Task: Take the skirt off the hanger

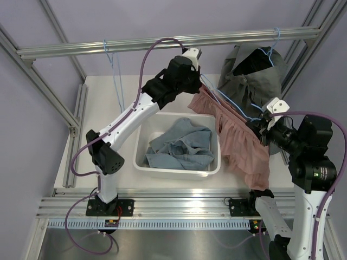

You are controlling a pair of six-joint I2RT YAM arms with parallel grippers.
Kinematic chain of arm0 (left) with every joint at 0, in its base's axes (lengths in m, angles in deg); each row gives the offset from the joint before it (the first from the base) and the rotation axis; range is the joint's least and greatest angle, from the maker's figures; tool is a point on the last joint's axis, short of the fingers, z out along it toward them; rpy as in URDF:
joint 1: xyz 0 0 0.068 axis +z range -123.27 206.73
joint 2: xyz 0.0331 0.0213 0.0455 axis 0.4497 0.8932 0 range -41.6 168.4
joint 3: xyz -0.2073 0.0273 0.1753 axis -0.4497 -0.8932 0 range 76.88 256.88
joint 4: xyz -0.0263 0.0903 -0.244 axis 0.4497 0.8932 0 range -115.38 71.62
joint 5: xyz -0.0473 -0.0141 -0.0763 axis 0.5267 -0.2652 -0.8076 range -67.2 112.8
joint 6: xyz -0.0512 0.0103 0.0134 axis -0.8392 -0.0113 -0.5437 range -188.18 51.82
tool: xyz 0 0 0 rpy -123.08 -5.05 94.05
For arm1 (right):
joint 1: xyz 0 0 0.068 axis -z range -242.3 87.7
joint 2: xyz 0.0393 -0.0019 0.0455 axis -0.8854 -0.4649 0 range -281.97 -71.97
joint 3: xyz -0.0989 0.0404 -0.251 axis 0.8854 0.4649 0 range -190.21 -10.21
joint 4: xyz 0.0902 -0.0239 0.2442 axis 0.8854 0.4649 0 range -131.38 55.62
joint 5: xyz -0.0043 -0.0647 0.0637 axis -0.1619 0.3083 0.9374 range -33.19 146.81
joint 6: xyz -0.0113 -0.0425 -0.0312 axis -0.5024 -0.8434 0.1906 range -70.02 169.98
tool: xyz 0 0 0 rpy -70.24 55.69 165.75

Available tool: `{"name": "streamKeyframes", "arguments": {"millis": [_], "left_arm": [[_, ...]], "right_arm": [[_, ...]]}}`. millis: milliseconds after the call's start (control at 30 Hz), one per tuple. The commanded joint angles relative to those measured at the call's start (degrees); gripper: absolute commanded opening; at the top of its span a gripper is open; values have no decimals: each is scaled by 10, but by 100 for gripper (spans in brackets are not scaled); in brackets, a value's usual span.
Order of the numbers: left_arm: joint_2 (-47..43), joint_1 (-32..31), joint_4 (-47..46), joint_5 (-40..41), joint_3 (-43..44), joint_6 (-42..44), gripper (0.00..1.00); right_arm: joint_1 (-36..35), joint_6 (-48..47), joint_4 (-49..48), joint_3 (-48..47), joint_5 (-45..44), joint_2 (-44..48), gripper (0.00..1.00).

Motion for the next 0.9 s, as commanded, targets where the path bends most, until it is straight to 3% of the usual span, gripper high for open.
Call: {"name": "streamKeyframes", "arguments": {"millis": [0,133,267,333,467,533,767,800,867], "left_arm": [[-7,55,-20,67,32,19,0],[-21,54,-40,15,-2,6,0],[-77,44,-135,-56,-130,-11,0],[-83,32,-156,-88,-143,-13,0],[-72,1,-179,-159,-128,-9,1],[-65,-15,-186,-174,-114,-15,6],[-49,-54,-221,-229,-101,-51,9],[-50,-61,-221,-228,-103,-52,11],[-61,-66,-221,-224,-114,-53,26]], "right_arm": [[2,-21,50,-9,22,18,0],[2,68,-44,-10,-60,17,0],[2,122,-99,-23,-150,3,0],[2,141,-115,-24,-154,-9,0],[2,168,-149,-17,-139,-36,0],[2,186,-179,-16,-126,-52,0],[2,172,-254,9,17,-106,0],[2,159,-251,5,21,-113,0],[2,140,-241,-10,26,-128,0]]}}
